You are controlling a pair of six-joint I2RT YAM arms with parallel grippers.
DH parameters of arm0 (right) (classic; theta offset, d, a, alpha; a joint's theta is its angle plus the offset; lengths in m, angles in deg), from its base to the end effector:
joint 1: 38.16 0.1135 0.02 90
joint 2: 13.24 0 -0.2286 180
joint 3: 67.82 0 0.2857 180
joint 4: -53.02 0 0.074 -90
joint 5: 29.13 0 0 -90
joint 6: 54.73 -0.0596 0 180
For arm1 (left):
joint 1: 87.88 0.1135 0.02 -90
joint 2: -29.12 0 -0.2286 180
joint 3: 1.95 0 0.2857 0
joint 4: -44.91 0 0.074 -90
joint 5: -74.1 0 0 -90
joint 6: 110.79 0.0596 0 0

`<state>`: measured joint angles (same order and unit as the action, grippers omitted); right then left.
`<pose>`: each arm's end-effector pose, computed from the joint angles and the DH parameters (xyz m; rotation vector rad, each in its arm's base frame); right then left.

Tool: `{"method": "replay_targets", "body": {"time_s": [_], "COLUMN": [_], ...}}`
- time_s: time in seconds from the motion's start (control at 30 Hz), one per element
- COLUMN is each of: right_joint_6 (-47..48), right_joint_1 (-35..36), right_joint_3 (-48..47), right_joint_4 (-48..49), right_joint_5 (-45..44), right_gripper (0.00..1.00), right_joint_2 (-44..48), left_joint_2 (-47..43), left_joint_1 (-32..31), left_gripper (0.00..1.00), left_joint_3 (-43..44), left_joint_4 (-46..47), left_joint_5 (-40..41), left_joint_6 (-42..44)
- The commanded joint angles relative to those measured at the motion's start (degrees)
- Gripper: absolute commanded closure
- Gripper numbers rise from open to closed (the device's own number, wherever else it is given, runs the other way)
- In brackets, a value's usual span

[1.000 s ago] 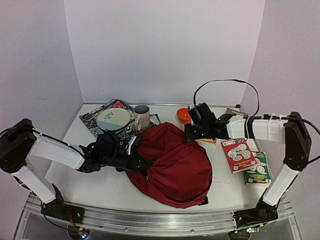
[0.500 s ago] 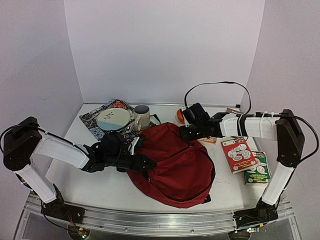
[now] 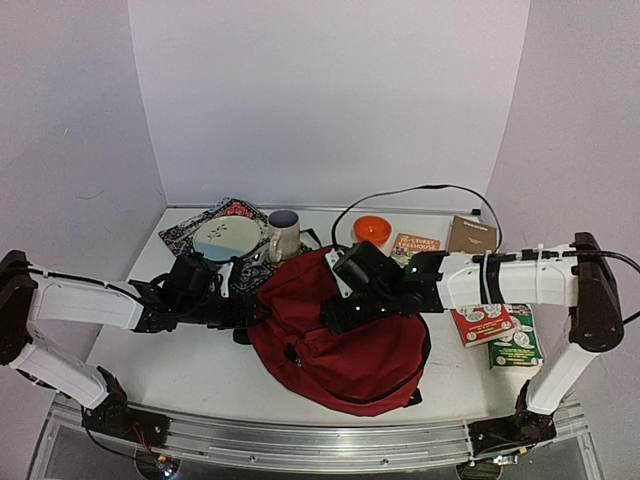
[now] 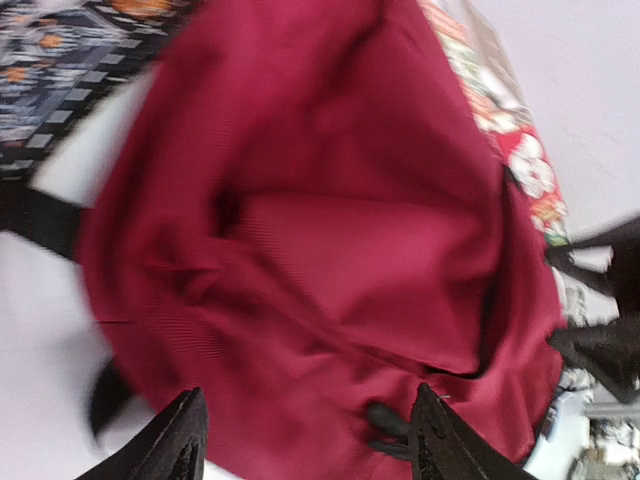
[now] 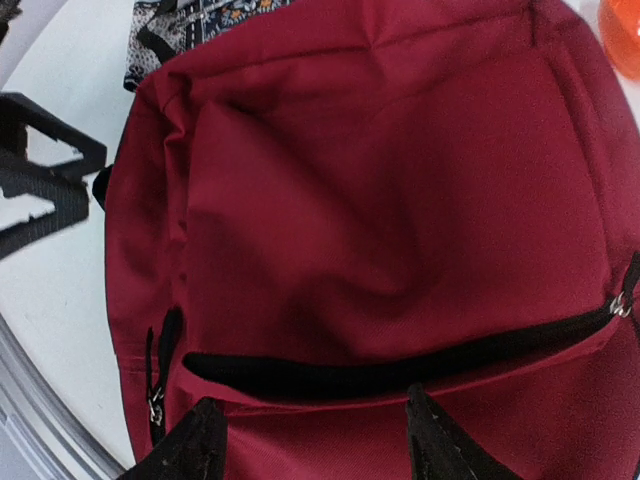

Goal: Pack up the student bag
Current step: Hold the student bag at the center of the board, then grab the largest pocket of the student bag.

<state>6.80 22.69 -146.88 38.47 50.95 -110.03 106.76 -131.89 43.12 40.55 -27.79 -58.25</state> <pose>0.2191 0.3717 0.1826 -0.5152 2.1539 0.7204 0.2199 -0.2295 0.1035 0.2607 2.3795 -0.9676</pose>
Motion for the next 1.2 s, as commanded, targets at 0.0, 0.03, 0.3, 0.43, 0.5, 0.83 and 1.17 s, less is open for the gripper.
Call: {"method": "replay_targets", "body": {"time_s": [0.0,0.03,0.3,0.43,0.5,0.83,1.17], "right_joint_6": [-5.62,-6.24,-6.43,-4.22,-2.33,5.68,7.07], "right_joint_1": [0.48,0.46,-1.61,-5.14,-7.09,-9.43,3.99], "right_joint_3": [3.93,4.73,5.24,3.46,2.20,-4.02,-8.39], "right_joint_4": [-3.75,-3.73,-3.95,-3.42,-2.94,-4.66,-14.17], "right_joint_5": [0.79,-0.04,-8.47,-11.61,-12.58,-12.16,-11.51], "right_gripper": [0.37,0.36,0.35,0.35,0.35,0.34,0.34], "right_joint_2": [-0.69,-0.74,-6.00,-8.77,-9.62,-8.23,-3.72], "left_joint_2": [-2.33,-1.68,6.52,7.47,8.27,9.68,7.82], "left_joint_1": [0.99,1.11,1.22,1.13,1.03,-0.76,-1.60], "left_gripper": [0.28,0.28,0.39,0.62,0.72,0.98,1.00], "left_joint_3": [0.23,0.44,2.36,0.92,0.12,0.56,0.60], "left_joint_4": [-6.58,-6.76,-3.51,-0.42,1.79,8.27,10.16], "left_joint_5": [6.72,7.02,1.21,-2.07,-4.47,-9.02,-7.60], "left_joint_6": [1.95,2.09,3.31,2.05,1.27,-4.45,-9.92]}}
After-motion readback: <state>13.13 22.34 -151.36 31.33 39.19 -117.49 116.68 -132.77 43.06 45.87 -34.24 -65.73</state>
